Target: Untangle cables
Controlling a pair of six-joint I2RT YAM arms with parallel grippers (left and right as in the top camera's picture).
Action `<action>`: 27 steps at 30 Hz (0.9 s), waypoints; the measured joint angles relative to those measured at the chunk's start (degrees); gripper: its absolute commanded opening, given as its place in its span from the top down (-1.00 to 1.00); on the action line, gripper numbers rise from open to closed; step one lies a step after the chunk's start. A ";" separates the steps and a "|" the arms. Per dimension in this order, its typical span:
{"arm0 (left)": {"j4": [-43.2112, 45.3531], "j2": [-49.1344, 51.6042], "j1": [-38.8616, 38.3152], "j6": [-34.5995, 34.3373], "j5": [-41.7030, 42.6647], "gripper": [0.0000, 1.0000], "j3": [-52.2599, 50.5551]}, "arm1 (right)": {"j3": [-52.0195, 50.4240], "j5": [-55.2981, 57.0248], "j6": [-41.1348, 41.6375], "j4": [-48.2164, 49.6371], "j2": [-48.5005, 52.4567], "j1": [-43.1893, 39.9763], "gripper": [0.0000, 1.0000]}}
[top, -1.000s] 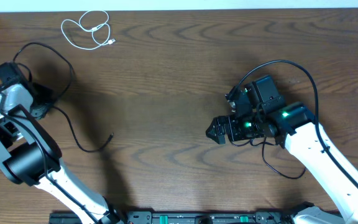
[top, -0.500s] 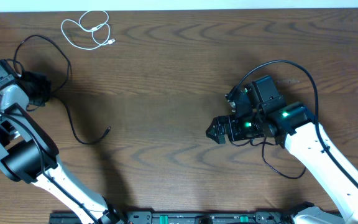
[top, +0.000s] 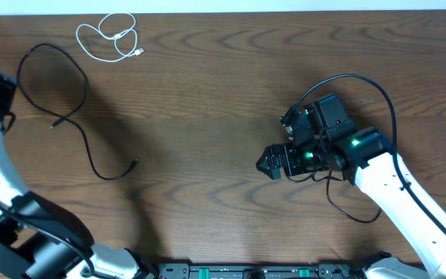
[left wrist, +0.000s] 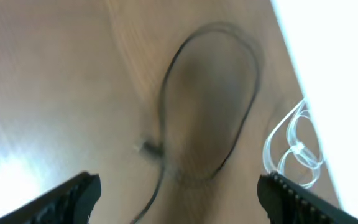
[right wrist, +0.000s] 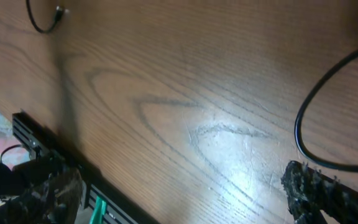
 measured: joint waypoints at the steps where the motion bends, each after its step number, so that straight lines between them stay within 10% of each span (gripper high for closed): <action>1: -2.34 0.15 -0.02 0.24 -0.17 -0.71 -0.20 | 0.00 0.02 -0.04 0.17 0.00 0.00 -0.99; 22: -8.57 12.74 -8.26 6.40 -1.07 -0.57 -13.92 | 0.00 0.00 -1.51 2.67 0.00 0.00 -0.98; 27: -4.50 12.74 -11.06 6.54 -1.05 -0.21 -17.86 | 0.00 0.00 -1.51 2.56 0.00 0.00 -0.99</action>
